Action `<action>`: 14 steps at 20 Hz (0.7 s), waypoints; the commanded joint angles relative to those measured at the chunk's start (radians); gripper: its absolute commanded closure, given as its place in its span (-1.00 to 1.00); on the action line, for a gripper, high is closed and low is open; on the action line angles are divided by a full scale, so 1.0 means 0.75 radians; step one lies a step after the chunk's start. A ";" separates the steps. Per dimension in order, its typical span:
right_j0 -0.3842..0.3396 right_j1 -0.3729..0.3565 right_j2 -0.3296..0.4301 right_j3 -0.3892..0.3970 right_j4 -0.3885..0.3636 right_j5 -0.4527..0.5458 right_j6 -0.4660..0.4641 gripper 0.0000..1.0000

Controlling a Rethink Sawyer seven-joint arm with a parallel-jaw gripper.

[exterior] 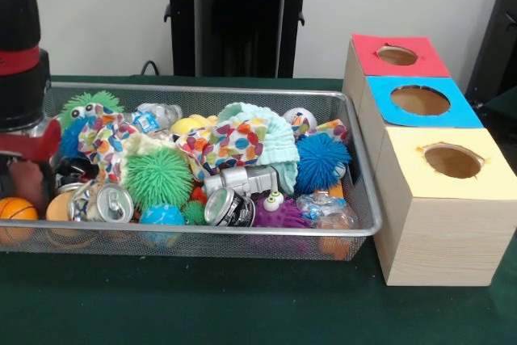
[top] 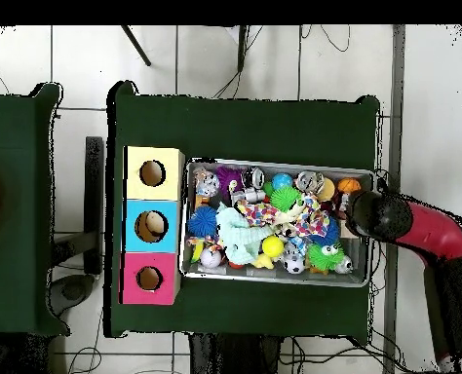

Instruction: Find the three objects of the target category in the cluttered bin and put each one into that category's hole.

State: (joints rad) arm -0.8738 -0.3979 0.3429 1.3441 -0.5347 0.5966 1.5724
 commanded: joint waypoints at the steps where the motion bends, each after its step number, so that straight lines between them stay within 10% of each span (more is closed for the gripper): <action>1: 0.092 -0.121 -0.010 0.329 -0.054 -0.047 0.030 -1.00; 14: 0.318 -0.085 -0.167 0.454 0.018 -0.293 0.313 -1.00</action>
State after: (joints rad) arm -0.6744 -0.4898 0.2651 1.5530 -0.5339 0.4393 1.5738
